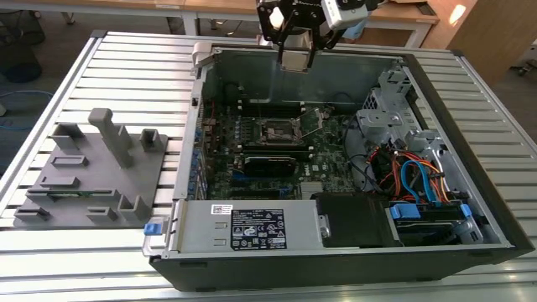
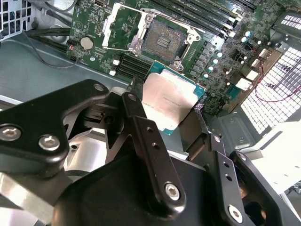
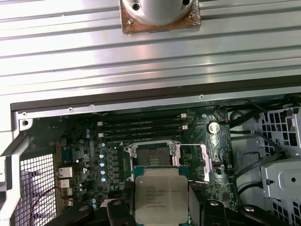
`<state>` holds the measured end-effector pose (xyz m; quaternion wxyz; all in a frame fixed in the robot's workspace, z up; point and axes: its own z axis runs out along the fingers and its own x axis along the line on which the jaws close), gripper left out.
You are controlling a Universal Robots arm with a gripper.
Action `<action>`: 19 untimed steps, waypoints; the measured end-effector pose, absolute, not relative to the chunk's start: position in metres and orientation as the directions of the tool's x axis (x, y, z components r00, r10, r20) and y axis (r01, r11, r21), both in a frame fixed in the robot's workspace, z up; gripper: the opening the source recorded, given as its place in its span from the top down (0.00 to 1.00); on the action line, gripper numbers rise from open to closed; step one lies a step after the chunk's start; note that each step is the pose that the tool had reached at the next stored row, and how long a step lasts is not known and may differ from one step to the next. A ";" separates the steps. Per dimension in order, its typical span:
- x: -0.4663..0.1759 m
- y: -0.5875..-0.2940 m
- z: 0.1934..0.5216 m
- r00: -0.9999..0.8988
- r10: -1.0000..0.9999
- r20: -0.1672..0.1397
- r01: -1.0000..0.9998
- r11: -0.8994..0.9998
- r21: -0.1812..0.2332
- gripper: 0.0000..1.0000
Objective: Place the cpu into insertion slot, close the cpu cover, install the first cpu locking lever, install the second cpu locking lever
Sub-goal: 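Place the cpu into insertion slot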
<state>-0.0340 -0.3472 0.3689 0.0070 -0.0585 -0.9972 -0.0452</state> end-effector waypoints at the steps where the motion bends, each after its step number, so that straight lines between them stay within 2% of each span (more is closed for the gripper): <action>1: -0.034 -0.347 0.369 -0.993 0.116 0.019 0.117 0.989 0.089 0.46; 19: -0.034 -0.347 0.368 -0.977 0.213 0.019 0.214 0.973 0.089 0.46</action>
